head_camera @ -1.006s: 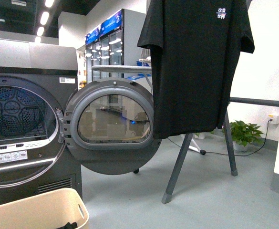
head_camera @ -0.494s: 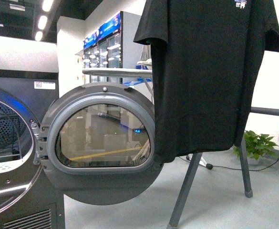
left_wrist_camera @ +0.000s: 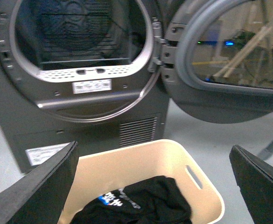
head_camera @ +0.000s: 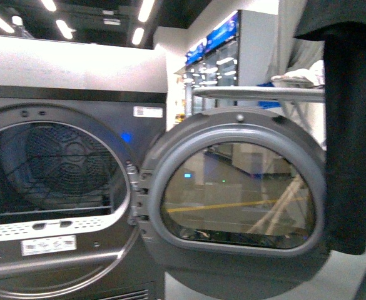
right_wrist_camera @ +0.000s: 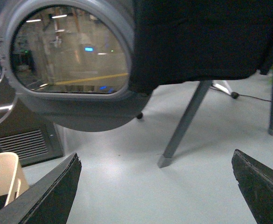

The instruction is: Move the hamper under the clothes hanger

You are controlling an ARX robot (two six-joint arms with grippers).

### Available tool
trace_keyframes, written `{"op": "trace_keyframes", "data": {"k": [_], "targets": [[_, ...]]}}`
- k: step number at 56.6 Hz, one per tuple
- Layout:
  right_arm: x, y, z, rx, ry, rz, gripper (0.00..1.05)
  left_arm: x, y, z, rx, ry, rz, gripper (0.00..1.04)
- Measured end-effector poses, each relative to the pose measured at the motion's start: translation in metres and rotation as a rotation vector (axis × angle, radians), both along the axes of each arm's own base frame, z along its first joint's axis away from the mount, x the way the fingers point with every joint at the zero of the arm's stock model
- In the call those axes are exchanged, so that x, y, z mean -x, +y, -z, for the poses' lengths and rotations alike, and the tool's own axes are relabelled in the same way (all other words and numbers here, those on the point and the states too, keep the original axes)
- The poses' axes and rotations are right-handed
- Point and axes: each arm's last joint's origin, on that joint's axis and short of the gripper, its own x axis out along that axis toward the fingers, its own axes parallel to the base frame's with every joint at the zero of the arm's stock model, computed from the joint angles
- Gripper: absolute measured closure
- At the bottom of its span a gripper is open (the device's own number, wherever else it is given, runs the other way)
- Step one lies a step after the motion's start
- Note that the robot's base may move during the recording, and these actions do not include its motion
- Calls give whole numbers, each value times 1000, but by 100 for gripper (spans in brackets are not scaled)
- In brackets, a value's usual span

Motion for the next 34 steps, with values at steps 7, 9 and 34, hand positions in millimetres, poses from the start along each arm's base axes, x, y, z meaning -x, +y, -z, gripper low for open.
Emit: {"op": "trace_keyframes", "data": {"k": [7,9,34], "targets": [[0,0,0,0,0,1,8,0,0,0,0,-2,0,7],[0,0,0,0,0,1,8,0,0,0,0,-2,0,7],[0,0,0,0,0,-2,8,0,0,0,0,-3,-2,7]]}}
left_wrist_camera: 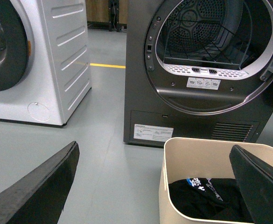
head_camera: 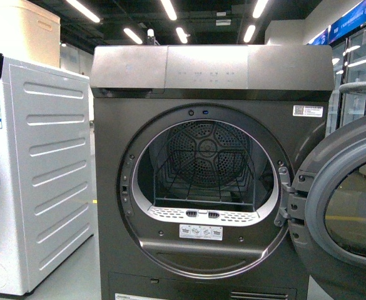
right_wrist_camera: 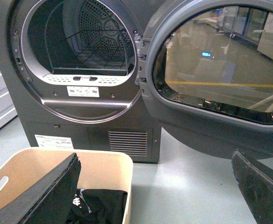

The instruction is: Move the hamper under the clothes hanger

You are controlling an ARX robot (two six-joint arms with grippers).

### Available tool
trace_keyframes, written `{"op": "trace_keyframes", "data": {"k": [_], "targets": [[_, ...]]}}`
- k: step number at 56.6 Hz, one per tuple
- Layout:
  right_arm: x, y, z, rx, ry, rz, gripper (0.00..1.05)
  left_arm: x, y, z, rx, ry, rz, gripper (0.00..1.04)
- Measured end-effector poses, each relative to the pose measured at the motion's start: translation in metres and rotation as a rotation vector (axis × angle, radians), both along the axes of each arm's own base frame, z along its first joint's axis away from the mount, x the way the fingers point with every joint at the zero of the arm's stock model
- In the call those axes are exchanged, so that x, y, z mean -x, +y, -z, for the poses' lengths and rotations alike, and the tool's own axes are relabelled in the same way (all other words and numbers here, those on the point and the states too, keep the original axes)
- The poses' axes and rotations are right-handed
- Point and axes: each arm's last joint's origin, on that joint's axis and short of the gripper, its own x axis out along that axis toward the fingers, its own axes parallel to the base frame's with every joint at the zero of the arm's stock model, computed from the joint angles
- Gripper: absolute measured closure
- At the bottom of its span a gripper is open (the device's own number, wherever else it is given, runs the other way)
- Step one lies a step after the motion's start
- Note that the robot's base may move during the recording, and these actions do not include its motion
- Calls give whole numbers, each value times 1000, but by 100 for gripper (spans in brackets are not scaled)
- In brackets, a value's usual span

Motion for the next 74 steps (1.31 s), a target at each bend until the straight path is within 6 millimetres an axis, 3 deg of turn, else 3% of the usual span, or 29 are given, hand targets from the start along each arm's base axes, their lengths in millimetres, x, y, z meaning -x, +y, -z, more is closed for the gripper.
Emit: {"op": "trace_keyframes", "data": {"k": [14,19,24,29,31,36,43,50,63,74], "targets": [[0,0,0,0,0,0,8,0,0,0,0,0,0,7],[-7,0,-1,-47,77,24,8,-8,3,1,85,129,-147,7],[-43,3,-17,-87,105,-47,8,-46,16,-12,148,182,-199,7],[-102,13,-26,-95,166,-112,8,-115,28,-21,156,225,-228,7],[-124,18,-18,-98,232,-135,8,-146,29,-9,146,309,-223,7],[-156,27,1,-101,356,-177,8,-187,27,24,119,461,-207,7],[-196,40,35,-94,536,-232,8,-237,19,78,77,645,-163,7],[-233,53,72,-41,723,-254,8,-280,1,113,33,772,-142,7],[-276,70,110,96,919,-237,8,-328,-22,143,2,838,-125,7],[-301,72,138,143,991,-171,8,-347,-34,161,30,851,-89,7]]}}
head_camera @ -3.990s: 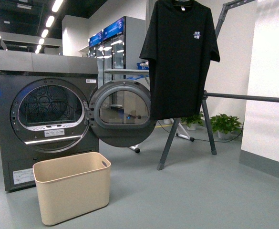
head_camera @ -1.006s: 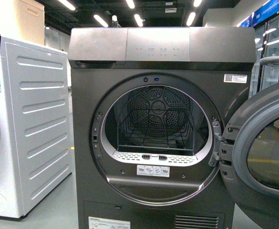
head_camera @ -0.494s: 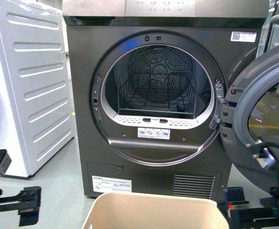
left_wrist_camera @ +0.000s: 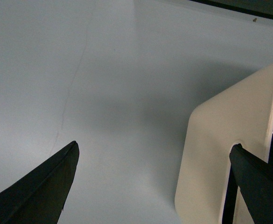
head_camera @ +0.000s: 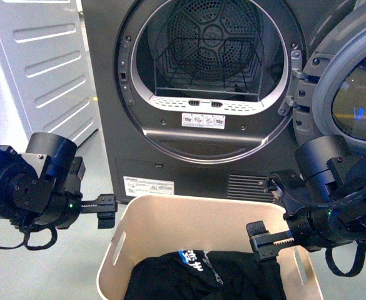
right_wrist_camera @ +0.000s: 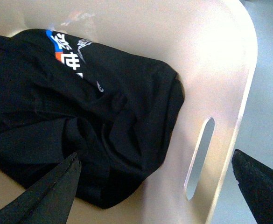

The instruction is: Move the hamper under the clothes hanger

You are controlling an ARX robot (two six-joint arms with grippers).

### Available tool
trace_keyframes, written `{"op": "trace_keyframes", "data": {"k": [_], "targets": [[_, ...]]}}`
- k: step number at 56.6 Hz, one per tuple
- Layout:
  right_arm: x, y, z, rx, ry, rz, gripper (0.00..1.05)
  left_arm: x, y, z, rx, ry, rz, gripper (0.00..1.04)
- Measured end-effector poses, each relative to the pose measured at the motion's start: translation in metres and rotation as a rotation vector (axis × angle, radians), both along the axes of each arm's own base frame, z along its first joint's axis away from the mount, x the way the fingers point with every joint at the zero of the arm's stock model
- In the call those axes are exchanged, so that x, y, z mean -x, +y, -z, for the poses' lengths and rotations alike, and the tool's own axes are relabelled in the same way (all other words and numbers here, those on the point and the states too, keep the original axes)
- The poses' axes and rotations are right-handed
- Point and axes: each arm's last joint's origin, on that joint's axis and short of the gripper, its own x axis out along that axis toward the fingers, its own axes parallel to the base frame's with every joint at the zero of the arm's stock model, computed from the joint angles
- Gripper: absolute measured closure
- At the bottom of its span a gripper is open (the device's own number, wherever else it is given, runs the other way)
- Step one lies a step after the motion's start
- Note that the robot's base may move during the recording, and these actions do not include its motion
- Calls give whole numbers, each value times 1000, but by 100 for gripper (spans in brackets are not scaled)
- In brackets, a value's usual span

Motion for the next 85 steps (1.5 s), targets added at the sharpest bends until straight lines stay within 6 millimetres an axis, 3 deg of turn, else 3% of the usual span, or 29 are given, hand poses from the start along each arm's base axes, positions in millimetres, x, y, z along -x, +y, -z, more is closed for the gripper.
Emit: {"op": "trace_keyframes", "data": {"k": [9,24,58,85], "targets": [[-5,-5,16,27,10,33,8,-1,-17,8,41,-9,61,7],[-8,-13,20,42,-18,92,8,-4,-35,8,60,-21,115,7],[-6,-30,42,90,-5,234,8,-2,-37,24,82,2,135,7],[-6,-31,50,75,15,266,8,-5,-44,31,90,5,153,7]]}}
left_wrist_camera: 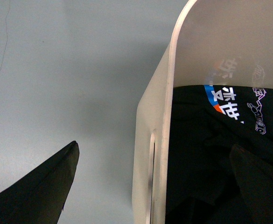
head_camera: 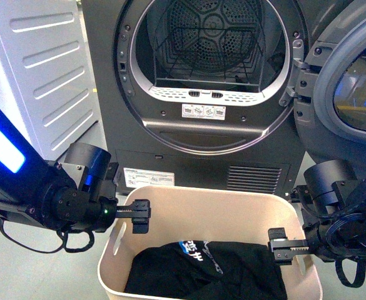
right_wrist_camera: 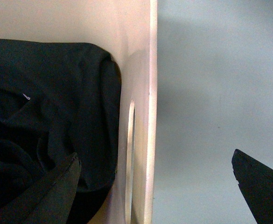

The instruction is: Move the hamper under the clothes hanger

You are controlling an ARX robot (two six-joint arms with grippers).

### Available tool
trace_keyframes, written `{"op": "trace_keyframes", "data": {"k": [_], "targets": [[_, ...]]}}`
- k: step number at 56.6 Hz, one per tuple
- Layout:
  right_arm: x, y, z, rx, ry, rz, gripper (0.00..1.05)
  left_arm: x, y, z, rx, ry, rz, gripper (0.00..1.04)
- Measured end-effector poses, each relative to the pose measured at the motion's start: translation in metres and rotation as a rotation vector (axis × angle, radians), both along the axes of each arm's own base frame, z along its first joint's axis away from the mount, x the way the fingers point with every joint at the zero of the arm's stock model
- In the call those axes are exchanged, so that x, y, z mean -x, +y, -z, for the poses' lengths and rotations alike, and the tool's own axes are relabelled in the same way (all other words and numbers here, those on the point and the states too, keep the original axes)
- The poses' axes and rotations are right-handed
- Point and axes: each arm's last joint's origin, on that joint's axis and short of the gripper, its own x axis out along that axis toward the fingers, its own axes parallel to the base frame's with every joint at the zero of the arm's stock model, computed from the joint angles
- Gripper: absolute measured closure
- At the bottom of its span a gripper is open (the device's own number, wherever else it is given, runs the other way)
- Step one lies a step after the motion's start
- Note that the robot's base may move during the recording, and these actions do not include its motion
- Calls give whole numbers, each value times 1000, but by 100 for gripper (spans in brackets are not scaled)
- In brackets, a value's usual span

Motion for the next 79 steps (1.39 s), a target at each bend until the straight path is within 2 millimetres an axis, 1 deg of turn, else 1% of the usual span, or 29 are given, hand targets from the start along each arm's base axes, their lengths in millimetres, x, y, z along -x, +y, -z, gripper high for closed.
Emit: {"op": "trace_keyframes", "data": {"k": [12,23,29,30,35,38,48,49,56,70,76,79], "targets": [[0,0,1,1,3,1,8,0,-1,4,14,28,-3,7],[2,0,10,3,24,0,8,5,-1,15,2,86,-7,7],[3,1,14,2,32,-1,8,5,-1,16,1,87,-7,7],[3,2,14,1,32,0,10,5,-1,16,0,87,-7,8],[3,4,16,-1,30,4,27,5,-1,16,-7,85,-12,26],[3,6,16,-1,29,7,34,6,-1,16,-11,84,-15,33],[1,10,15,12,18,7,69,7,-5,16,-14,90,-9,68],[0,11,14,13,17,4,76,7,-5,16,-15,92,-7,76],[0,11,14,9,15,6,102,8,-7,17,-20,99,-4,102],[2,10,9,3,18,5,102,13,-7,11,-29,124,-5,101],[3,9,1,4,10,1,102,16,-7,4,-35,126,-9,101],[2,9,-7,4,-5,-3,102,16,-7,-6,-37,111,-10,101]]}}
